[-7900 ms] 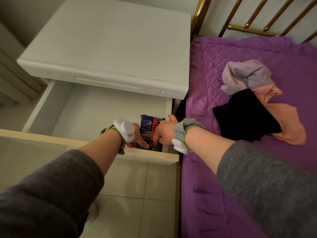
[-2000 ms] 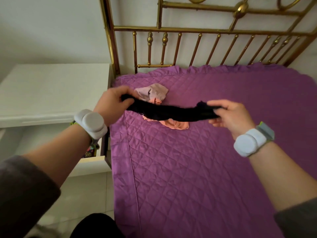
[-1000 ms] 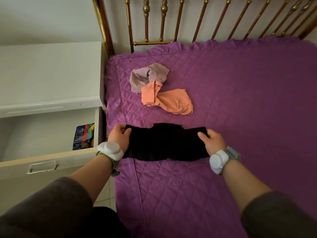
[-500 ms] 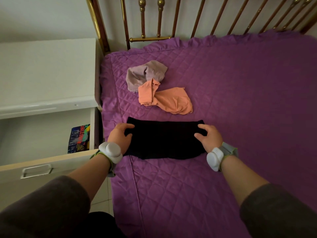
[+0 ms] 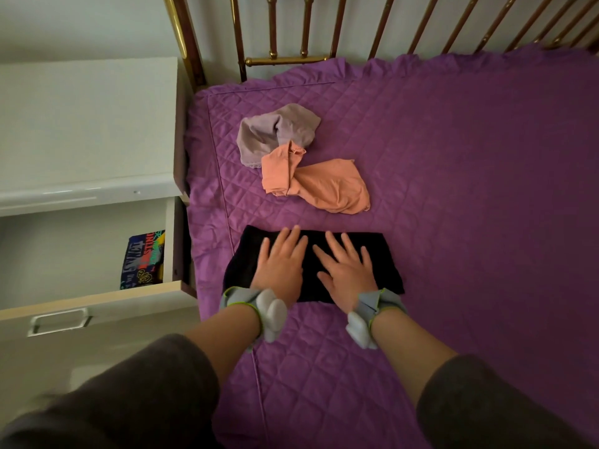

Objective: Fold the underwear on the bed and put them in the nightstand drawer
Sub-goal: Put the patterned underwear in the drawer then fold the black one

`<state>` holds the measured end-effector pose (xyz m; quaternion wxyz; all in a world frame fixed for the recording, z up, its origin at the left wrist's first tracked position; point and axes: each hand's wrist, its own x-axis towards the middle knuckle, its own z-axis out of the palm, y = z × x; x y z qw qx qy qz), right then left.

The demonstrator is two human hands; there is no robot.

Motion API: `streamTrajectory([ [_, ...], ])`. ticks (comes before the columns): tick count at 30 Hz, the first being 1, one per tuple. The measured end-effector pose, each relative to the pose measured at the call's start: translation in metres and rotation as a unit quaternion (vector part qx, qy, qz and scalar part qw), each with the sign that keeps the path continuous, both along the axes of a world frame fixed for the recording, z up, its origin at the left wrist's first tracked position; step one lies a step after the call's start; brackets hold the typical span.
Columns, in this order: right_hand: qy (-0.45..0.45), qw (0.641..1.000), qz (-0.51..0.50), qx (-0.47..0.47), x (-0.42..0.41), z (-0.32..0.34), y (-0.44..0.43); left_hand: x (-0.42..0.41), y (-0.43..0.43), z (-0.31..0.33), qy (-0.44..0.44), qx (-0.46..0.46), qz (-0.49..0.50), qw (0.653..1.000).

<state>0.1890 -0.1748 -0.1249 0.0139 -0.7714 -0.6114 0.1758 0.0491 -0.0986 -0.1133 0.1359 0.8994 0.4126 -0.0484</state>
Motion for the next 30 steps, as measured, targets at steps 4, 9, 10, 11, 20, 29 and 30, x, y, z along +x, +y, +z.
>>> streamTrajectory([
  [4,-0.036,0.998,0.018,-0.045,0.005,-0.025,-0.004,-0.003,-0.005,-0.029,0.087,0.007,-0.054,0.995],
  [9,-0.07,0.997,0.042,-0.001,0.031,-0.03,-0.011,-0.025,0.008,-0.04,0.046,0.069,-0.05,0.995],
  [10,-0.077,0.997,0.025,0.008,0.035,-0.031,-0.013,-0.029,0.012,-0.04,0.045,0.073,-0.039,0.996],
  [11,-0.084,0.996,0.009,0.015,0.038,-0.034,-0.014,-0.032,0.014,-0.042,0.049,0.072,-0.029,0.996],
  [20,-0.107,0.993,-0.003,0.045,0.036,-0.037,-0.016,-0.031,0.013,-0.044,0.037,0.101,-0.013,0.994],
  [29,-0.106,0.993,-0.005,0.046,0.035,-0.036,-0.015,-0.03,0.012,-0.043,0.038,0.105,-0.013,0.994],
  [30,-0.104,0.994,-0.007,0.044,0.035,-0.035,-0.015,-0.03,0.013,-0.042,0.036,0.102,-0.011,0.994],
])
